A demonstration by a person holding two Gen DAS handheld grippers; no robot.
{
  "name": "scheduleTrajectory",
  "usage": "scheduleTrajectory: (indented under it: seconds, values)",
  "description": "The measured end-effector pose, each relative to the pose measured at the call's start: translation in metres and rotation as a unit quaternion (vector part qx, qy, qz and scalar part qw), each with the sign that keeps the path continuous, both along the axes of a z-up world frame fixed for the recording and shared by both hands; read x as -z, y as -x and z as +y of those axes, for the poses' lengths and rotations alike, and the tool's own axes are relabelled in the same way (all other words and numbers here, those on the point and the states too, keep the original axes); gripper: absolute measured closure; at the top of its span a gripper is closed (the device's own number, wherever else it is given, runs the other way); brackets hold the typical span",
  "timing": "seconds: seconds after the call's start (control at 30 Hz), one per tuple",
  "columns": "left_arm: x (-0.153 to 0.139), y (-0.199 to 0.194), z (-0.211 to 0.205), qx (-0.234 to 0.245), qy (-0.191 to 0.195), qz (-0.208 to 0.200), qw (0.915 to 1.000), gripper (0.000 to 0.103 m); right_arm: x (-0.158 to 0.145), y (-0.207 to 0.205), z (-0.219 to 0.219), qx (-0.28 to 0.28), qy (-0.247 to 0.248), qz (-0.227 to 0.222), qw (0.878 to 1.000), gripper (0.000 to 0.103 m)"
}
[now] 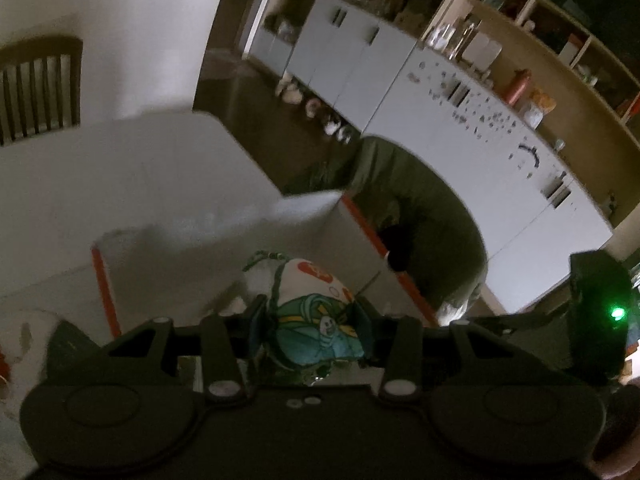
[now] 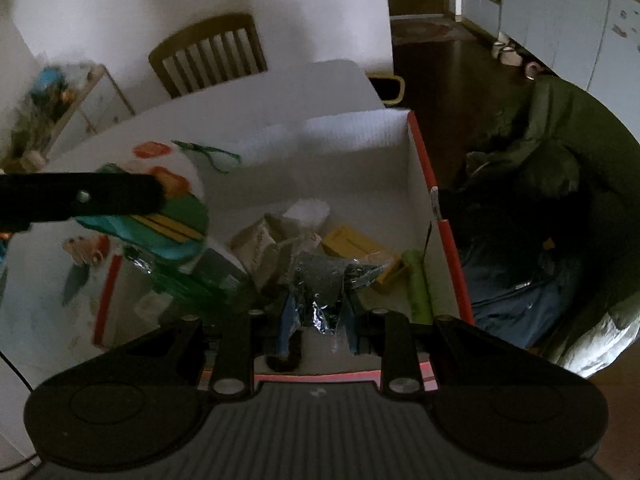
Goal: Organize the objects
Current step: 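Carry the grey pouch and green plush over the shoebox with both grippers, then lower the pouch and plush into the shoebox and open both grippers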
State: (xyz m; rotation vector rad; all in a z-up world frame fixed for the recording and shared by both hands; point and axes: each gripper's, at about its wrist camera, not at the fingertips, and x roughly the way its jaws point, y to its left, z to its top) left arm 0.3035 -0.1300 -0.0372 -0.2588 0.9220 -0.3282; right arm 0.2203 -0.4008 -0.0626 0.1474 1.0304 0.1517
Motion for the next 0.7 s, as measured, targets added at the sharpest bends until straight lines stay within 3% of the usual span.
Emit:
scheduleTrajectory:
  seconds: [0.27,0.7]
  values:
    - [0.036,-0.013,-0.014,0.015,-0.028,0.029,0.9991,0.059,0.028,-0.010,0.005,-0.039,0.040,0.026,0.998,0.077]
    - [0.073,-0.029,-0.028,0.020,-0.061,0.060,0.9962,0.059,0.053,-0.028,0.000,-0.060,0.055,0.049,0.995,0.077]
